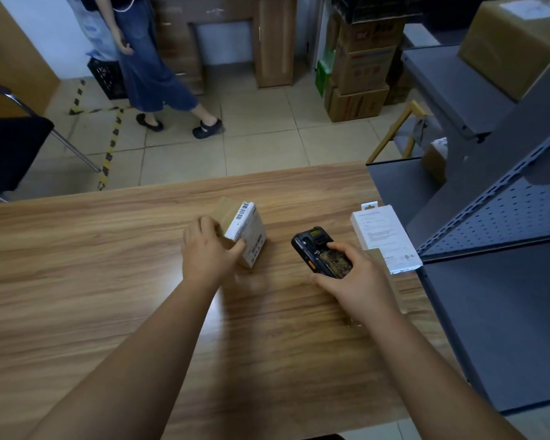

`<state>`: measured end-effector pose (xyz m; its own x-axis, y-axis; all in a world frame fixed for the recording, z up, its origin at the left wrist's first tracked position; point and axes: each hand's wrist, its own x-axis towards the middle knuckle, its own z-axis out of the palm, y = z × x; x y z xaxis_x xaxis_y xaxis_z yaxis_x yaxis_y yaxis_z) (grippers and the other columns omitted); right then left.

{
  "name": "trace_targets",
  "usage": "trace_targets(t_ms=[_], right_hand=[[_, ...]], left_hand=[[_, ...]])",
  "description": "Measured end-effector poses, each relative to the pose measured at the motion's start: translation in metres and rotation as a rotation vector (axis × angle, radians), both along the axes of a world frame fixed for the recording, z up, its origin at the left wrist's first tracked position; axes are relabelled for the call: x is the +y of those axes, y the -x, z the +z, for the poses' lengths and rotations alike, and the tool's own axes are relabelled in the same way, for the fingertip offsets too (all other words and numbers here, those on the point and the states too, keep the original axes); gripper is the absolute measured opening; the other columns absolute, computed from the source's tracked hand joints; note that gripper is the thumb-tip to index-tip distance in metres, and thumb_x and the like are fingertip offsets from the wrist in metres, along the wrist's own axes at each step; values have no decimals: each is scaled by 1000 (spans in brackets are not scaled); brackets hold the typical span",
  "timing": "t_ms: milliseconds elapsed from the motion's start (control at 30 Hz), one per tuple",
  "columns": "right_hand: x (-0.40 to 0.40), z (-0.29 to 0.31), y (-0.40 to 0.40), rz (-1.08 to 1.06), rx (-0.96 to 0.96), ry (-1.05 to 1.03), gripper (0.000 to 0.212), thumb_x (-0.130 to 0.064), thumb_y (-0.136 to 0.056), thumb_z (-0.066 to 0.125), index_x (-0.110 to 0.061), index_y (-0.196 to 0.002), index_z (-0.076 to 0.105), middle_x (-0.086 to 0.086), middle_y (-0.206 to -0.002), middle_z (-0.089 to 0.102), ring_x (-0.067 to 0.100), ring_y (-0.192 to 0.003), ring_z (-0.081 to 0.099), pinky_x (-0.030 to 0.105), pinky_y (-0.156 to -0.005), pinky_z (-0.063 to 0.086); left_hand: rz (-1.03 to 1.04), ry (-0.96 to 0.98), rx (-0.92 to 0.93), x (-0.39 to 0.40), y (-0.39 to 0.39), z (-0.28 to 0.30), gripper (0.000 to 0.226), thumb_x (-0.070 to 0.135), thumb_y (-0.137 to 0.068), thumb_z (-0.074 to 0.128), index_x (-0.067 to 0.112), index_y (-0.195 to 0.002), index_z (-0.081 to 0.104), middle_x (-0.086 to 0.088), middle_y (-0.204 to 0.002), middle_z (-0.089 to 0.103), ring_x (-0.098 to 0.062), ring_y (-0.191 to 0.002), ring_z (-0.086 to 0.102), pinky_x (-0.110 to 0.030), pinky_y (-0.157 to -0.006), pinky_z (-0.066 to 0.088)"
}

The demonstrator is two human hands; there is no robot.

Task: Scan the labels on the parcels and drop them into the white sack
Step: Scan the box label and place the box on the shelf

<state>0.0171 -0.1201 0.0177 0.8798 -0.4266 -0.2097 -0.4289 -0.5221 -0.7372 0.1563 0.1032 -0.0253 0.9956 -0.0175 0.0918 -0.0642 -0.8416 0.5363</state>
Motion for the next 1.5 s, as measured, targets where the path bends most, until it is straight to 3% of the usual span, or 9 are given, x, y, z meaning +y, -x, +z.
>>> trace_targets(t_ms=[100, 200, 267, 567, 933, 1100, 1300, 1500], right_hand=[[0, 3, 0, -3, 16, -5, 65, -42, -66, 84, -42, -126, 58, -14, -118, 62, 7, -106, 57, 31, -91, 51], [-2, 9, 0, 14, 38, 10, 65, -44, -66, 84, -42, -125, 58, -15, -116, 62, 6, -105, 57, 30, -88, 51], [-3, 15, -1, 36, 43, 39, 64, -43, -66, 83, -43, -125, 58, -16, -115, 61, 6, -102, 57, 28, -85, 49], [-2, 54, -19, 330, 94, 411, 68, -46, -69, 73, -42, -133, 49, -15, -131, 52, 15, -114, 53, 29, -80, 46], [2, 84, -30, 451, 82, 495, 66, -45, -72, 71, -40, -134, 50, -10, -122, 55, 15, -113, 54, 29, -78, 45], [4, 81, -31, 442, 50, 467, 66, -44, -70, 71, -41, -133, 51, -11, -123, 56, 15, -112, 54, 29, -78, 45], [4, 61, -28, 345, 57, 320, 62, -42, -68, 74, -42, -127, 54, -14, -121, 56, 12, -109, 54, 31, -82, 50], [6, 32, -22, 309, 129, 285, 63, -42, -71, 75, -40, -130, 54, -15, -125, 56, 12, -116, 55, 30, -85, 48]], left_hand=[[-1, -54, 68, -3, -14, 14, 50, 40, -69, 76, 10, -99, 50, -9, -106, 51, -32, -106, 44, -41, -92, 38], [-14, -45, 171, -5, -23, 26, 74, 38, -70, 77, 12, -131, 45, -12, -126, 49, -32, -121, 40, -38, -101, 33], [-34, -13, 150, -4, -25, 34, 81, 36, -72, 77, 14, -141, 40, -13, -133, 48, -32, -126, 38, -37, -104, 30], [-38, 125, 98, 2, -44, 101, 68, 37, -78, 77, 22, -140, 52, -11, -125, 49, -31, -125, 41, -38, -106, 35], [3, 98, 47, 14, -47, 142, 70, 40, -81, 74, 23, -144, 49, -9, -132, 45, -26, -131, 36, -42, -108, 36], [30, 110, 59, 21, -43, 136, 72, 41, -81, 72, 28, -146, 44, -3, -117, 39, -28, -129, 37, -46, -105, 39], [27, -12, 81, 30, -29, 88, 85, 45, -83, 70, 36, -154, 24, -15, -130, 42, -35, -124, 37, -44, -103, 35], [50, 71, 41, 25, 2, 13, 90, 34, -81, 76, 21, -154, 26, -20, -129, 41, -38, -120, 38, -42, -105, 29]])
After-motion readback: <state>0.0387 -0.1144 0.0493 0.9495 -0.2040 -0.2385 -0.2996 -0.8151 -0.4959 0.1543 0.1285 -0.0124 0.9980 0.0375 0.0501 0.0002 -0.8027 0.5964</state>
